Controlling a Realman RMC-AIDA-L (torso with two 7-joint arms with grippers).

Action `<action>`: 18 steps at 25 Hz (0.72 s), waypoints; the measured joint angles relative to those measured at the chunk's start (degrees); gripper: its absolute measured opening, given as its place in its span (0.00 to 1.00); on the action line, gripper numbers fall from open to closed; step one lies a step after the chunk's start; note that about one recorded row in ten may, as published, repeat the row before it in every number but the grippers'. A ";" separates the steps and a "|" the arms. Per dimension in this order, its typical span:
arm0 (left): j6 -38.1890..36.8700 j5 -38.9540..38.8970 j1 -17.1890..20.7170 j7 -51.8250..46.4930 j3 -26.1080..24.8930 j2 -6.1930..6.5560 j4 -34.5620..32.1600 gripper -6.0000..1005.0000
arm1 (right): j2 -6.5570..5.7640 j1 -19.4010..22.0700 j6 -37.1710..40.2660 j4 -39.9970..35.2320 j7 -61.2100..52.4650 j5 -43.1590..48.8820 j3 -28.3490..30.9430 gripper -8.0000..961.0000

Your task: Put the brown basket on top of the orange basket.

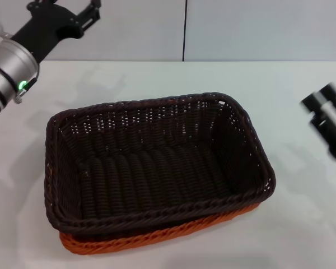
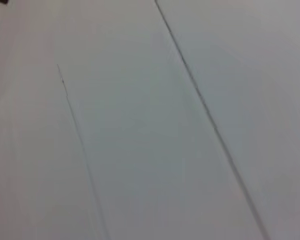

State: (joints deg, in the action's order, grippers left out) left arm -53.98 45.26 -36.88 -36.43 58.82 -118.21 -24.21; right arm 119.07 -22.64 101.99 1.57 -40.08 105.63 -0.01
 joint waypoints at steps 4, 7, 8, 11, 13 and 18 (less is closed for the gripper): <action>-3.72 -3.59 2.04 0.27 -0.22 -0.16 0.34 0.79 | -0.19 -2.19 -0.55 -4.16 0.18 -0.10 6.39 0.64; -5.75 -5.73 4.17 0.28 -0.17 -0.24 0.39 0.79 | -0.25 -3.80 -2.74 -6.08 2.54 -1.68 12.54 0.64; -5.75 -5.73 4.17 0.28 -0.17 -0.24 0.39 0.79 | -0.32 -4.32 -3.24 -6.37 3.72 -2.97 13.71 0.64; -8.88 -9.01 6.60 0.65 -0.15 -0.32 1.21 0.79 | -0.53 -5.76 -4.34 -7.93 5.48 -7.20 14.91 0.64; -10.29 -11.72 7.40 1.34 -0.15 -0.34 2.32 0.79 | -0.58 -6.94 -6.02 -9.16 6.23 -10.74 14.95 0.64; -13.75 -17.67 8.66 3.23 -0.15 -0.35 5.60 0.79 | -0.80 -10.01 -10.94 -10.22 10.38 -16.58 14.90 0.64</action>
State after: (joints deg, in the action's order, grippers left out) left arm -67.73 27.59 -28.23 -33.20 58.67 -118.56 -18.60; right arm 118.27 -32.65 91.06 -8.65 -29.71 89.05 14.89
